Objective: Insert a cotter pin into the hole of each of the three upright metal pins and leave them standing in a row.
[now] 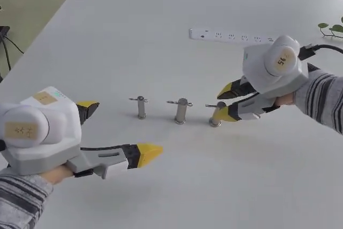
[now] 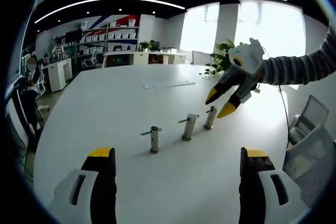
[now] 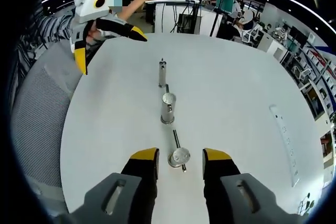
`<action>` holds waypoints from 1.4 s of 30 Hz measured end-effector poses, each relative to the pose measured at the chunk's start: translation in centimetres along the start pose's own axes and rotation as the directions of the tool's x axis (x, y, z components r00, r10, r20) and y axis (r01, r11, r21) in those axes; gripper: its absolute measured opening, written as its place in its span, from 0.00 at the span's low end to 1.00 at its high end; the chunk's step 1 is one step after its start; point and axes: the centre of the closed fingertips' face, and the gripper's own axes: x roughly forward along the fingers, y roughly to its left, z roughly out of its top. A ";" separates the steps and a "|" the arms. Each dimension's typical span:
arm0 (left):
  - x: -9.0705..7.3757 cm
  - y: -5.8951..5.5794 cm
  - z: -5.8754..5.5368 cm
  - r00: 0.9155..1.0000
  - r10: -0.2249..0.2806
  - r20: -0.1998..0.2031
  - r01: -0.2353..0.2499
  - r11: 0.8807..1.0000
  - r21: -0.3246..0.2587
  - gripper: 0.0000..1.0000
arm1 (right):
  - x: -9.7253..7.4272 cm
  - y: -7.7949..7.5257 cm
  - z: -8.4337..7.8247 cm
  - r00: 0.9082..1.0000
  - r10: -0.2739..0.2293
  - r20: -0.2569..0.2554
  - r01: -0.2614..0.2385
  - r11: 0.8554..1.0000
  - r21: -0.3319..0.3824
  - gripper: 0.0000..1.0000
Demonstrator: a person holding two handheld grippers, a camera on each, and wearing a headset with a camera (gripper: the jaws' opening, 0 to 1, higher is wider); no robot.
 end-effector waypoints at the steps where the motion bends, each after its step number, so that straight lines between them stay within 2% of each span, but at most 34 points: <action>1: 0.0 0.0 0.1 1.000 0.001 0.002 -0.001 1.000 -0.001 0.98 | -0.2 0.0 0.1 1.000 -0.008 0.013 0.008 1.000 0.018 0.32; 5: -0.2 -0.1 0.5 1.000 0.001 0.011 -0.001 1.000 -0.009 0.98 | -1.2 0.6 0.2 0.998 -0.051 0.037 0.046 0.989 0.144 0.38; 8: -0.2 -0.3 0.7 1.000 -0.007 0.011 0.007 1.000 -0.014 0.98 | -1.9 1.5 0.5 0.994 -0.080 0.076 0.058 0.965 0.254 0.46; 10: -0.3 -0.4 0.8 1.000 -0.006 0.009 0.006 1.000 -0.007 0.98 | -2.2 2.2 0.6 0.991 -0.097 0.096 0.064 0.951 0.302 0.50; 13: -0.4 -0.5 0.9 1.000 -0.005 0.012 0.005 1.000 -0.004 0.98 | -2.7 3.1 0.3 0.988 -0.132 0.085 0.095 0.936 0.339 0.55; 14: -0.4 -0.5 0.8 1.000 -0.003 0.010 0.003 1.000 0.003 0.98 | -2.8 3.3 0.4 0.984 -0.148 0.094 0.106 0.930 0.352 0.57; 15: -0.5 -0.5 0.8 1.000 -0.002 0.009 0.002 1.000 0.006 0.98 | -3.0 3.5 0.6 0.977 -0.179 0.114 0.124 0.916 0.381 0.59; 19: -0.7 -0.8 0.9 1.000 0.000 0.014 0.000 1.000 0.006 0.98 | -3.5 4.0 0.5 0.965 -0.227 0.135 0.147 0.887 0.439 0.63; 20: -0.7 -0.9 0.9 1.000 -0.002 0.013 0.002 1.000 0.008 0.98 | -3.5 4.3 0.5 0.963 -0.228 0.142 0.144 0.884 0.446 0.63; 21: -0.8 -0.9 0.9 1.000 -0.002 0.012 0.002 1.000 0.009 0.98 | -3.5 4.6 0.6 0.959 -0.241 0.151 0.140 0.862 0.488 0.63; 22: -0.8 -1.0 0.9 1.000 -0.002 0.013 0.001 1.000 0.008 0.98 | -3.5 4.6 0.6 0.952 -0.261 0.162 0.145 0.848 0.510 0.64; 24: -1.0 -1.1 0.9 1.000 0.000 0.015 0.000 1.000 0.004 0.98 | -3.6 5.0 0.6 0.943 -0.279 0.181 0.144 0.832 0.536 0.65; 28: -1.5 -1.4 0.7 1.000 0.008 0.014 -0.008 1.000 -0.002 0.98 | -3.8 5.7 0.3 0.930 -0.319 0.183 0.163 0.804 0.571 0.65; 29: -1.6 -1.4 0.6 1.000 0.010 0.015 -0.010 1.000 -0.004 0.98 | -3.9 5.7 0.3 0.923 -0.336 0.186 0.169 0.790 0.590 0.65; 31: -1.6 -1.5 0.4 1.000 0.009 0.007 -0.009 1.000 -0.007 0.98 | -4.1 6.1 0.0 0.916 -0.355 0.189 0.172 0.770 0.615 0.65; 32: -1.7 -1.6 0.3 1.000 0.010 0.001 -0.010 1.000 -0.004 0.98 | -4.1 6.2 -0.3 0.910 -0.370 0.185 0.179 0.754 0.632 0.65; 35: -1.9 -1.6 0.3 1.000 0.021 0.003 -0.021 1.000 -0.006 0.97 | -4.2 6.8 -1.0 0.905 -0.391 0.166 0.200 0.736 0.646 0.65; 36: -2.0 -1.6 0.3 1.000 0.027 0.009 -0.027 1.000 -0.012 0.97 | -4.4 7.0 -1.2 0.899 -0.407 0.160 0.213 0.727 0.652 0.66; 38: -2.1 -1.6 0.4 0.999 0.033 0.014 -0.033 0.999 -0.014 0.97 | -4.5 7.4 -1.3 0.895 -0.418 0.158 0.222 0.722 0.655 0.66; 42: -2.0 -1.6 0.3 0.999 0.041 0.017 -0.041 0.999 -0.020 0.97 | -4.7 8.1 -1.4 0.886 -0.433 0.165 0.215 0.700 0.681 0.67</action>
